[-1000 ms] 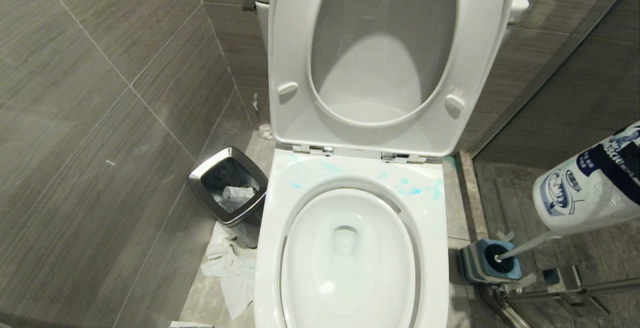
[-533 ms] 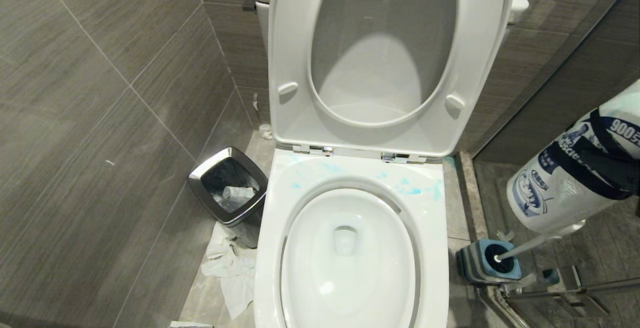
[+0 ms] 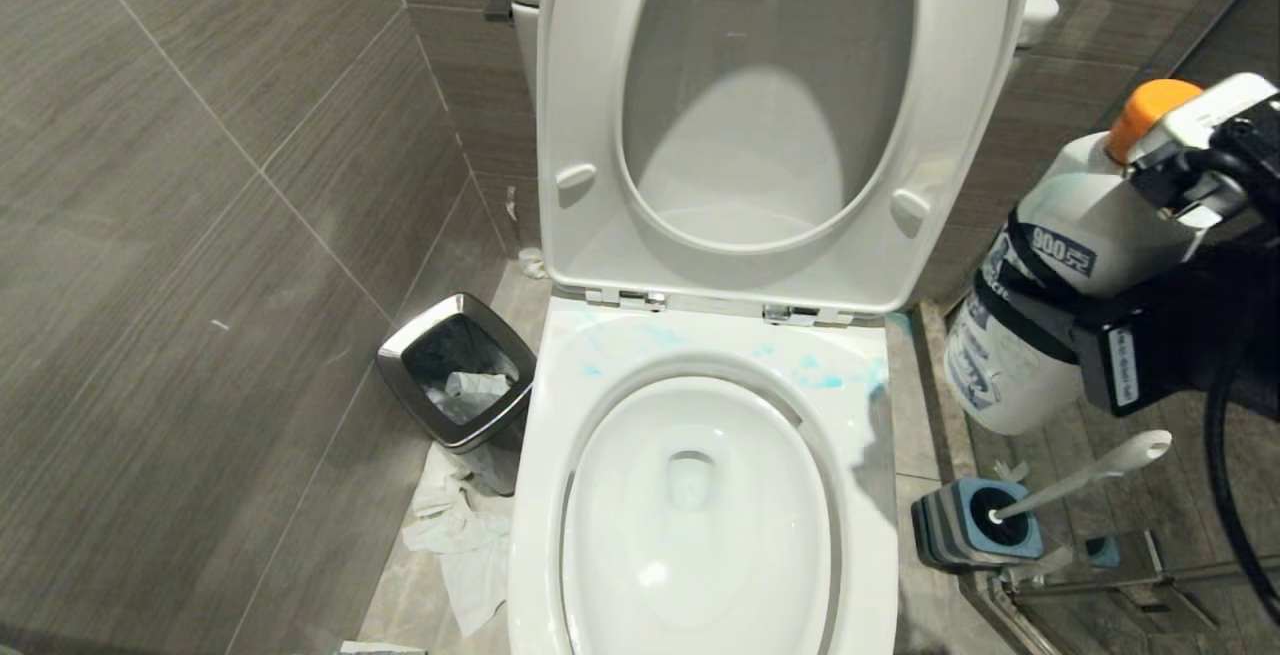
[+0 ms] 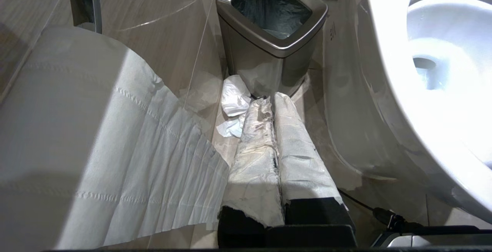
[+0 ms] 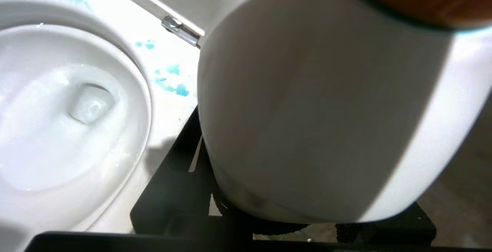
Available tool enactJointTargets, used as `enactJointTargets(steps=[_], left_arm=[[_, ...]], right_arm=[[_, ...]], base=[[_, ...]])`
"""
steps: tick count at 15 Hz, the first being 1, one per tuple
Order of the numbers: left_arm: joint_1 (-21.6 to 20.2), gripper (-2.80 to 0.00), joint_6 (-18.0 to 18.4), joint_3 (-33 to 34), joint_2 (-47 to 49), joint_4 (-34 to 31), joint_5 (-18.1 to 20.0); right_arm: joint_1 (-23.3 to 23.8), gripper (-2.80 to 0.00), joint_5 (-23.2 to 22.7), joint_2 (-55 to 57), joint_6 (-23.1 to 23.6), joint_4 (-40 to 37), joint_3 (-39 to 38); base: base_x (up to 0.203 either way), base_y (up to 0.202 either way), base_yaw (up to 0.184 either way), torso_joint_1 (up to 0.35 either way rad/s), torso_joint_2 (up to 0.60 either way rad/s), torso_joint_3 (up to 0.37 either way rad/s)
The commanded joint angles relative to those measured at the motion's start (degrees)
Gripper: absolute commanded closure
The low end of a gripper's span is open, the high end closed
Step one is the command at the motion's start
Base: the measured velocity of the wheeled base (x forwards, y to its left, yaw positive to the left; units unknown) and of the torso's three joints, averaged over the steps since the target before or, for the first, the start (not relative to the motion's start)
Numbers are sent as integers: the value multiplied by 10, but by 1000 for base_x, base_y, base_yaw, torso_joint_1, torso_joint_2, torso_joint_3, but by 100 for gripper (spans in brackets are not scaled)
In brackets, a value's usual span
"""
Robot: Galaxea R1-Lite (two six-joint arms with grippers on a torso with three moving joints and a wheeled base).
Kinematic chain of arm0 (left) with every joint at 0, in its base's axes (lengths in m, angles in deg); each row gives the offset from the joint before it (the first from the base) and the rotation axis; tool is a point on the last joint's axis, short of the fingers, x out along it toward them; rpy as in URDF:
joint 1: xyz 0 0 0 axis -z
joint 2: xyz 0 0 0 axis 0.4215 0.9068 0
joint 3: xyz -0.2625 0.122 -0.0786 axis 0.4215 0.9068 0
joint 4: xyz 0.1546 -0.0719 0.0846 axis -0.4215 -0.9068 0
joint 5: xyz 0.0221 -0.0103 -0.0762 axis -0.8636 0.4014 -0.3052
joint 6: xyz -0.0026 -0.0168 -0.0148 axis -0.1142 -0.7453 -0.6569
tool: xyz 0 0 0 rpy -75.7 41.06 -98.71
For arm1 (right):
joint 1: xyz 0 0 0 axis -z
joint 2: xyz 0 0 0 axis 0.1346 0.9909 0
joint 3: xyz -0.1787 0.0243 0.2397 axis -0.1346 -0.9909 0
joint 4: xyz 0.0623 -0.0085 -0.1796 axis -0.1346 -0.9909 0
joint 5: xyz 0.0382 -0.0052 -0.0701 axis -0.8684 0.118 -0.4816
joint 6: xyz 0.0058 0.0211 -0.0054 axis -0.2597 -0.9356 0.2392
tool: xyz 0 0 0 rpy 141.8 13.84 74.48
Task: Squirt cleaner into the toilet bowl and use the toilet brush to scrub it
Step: Pour in the cleaning agent
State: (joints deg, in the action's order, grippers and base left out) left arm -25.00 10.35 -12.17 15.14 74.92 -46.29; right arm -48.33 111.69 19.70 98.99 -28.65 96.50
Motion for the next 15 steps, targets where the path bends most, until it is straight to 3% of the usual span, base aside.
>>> enactJointTargets(steps=[1,6,15], left_arm=[[0,0,0,1,0,0,0],[1,0,0,1,0,0,0],[0,0,0,1,0,0,0]], right_arm=[[-24,0,19,46,26,0,22],[-82,0,77,97,92,1,50],[-129,0,183,154,336,4,114]], base=[[0,0,0,0,0,0],[0,0,0,0,0,0],[0,0,0,0,0,0]])
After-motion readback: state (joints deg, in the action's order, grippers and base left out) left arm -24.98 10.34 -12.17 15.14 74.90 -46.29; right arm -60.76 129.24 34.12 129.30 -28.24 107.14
